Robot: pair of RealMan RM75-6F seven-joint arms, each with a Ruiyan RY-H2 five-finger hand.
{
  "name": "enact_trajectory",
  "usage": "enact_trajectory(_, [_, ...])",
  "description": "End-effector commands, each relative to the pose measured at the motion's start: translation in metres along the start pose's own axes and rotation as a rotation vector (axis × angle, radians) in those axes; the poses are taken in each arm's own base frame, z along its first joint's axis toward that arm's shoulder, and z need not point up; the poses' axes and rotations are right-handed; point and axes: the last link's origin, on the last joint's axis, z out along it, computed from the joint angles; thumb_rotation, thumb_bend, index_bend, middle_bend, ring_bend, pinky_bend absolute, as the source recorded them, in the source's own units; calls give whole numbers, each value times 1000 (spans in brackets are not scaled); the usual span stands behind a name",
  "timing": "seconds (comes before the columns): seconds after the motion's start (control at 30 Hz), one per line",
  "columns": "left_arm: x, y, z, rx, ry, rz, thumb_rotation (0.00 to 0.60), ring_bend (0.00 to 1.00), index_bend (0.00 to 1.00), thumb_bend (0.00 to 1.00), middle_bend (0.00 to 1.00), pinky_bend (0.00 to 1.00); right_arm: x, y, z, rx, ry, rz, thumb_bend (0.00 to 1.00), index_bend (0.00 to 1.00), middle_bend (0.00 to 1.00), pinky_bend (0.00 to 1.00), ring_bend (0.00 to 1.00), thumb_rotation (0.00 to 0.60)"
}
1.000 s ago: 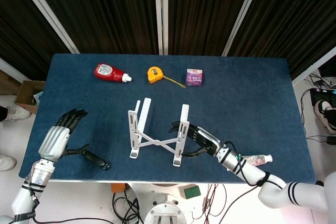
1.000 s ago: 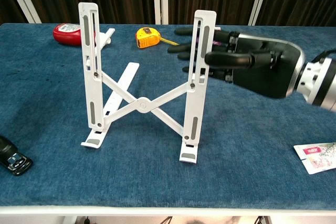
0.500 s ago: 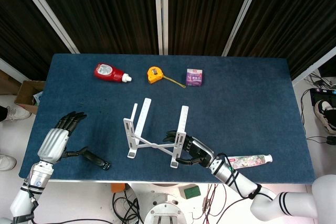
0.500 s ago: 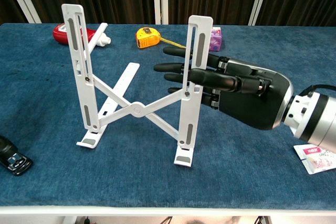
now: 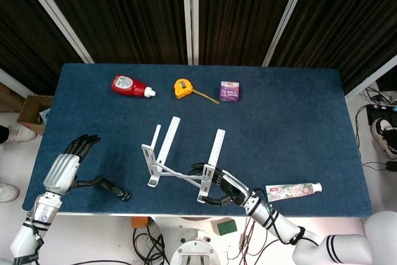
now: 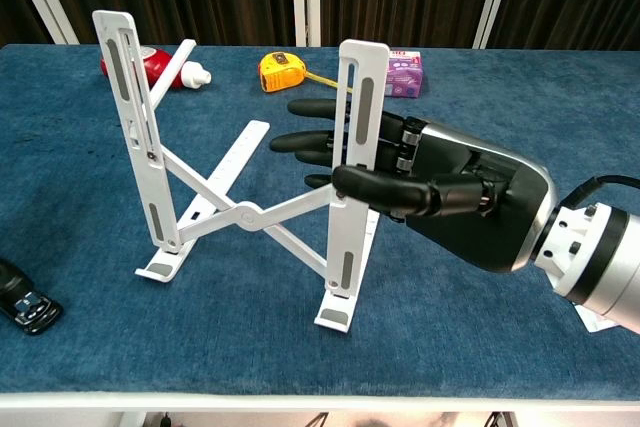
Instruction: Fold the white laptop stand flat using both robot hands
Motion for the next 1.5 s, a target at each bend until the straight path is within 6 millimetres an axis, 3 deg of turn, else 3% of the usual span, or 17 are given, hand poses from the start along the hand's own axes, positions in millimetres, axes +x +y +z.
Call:
enact_trajectory(0.03, [-1, -1, 2, -4, -5, -5, 600, 18, 122, 167, 79, 105, -9, -9, 2, 12, -61, -147, 244, 199, 234, 0, 32, 600])
enact_trajectory(0.43, [-5, 4, 18, -67, -47, -19, 600, 18, 109, 167, 79, 105, -23, -15, 0, -33, -145, -281, 245, 199, 231, 0, 31, 600])
enact_trajectory(0.77, [-5, 37, 36, -324, 76, -163, 600, 17, 73, 171, 44, 145, -13, -17, -5, -61, -101, -278, 245, 199, 231, 0, 31, 600])
enact_trajectory(1.0, [-7, 61, 47, -447, 1, -339, 600, 17, 60, 176, 32, 233, -13, -16, -5, -70, -104, -279, 244, 199, 232, 0, 31, 600])
enact_trajectory(1.2, [-14, 66, 60, -468, -65, -369, 600, 17, 60, 176, 32, 264, -11, -14, -7, -84, -95, -282, 245, 199, 232, 0, 31, 600])
enact_trajectory(1.5, [-18, 77, 65, -529, -61, -429, 600, 17, 60, 177, 32, 264, -9, -11, -6, -99, -87, -279, 244, 199, 232, 0, 31, 600])
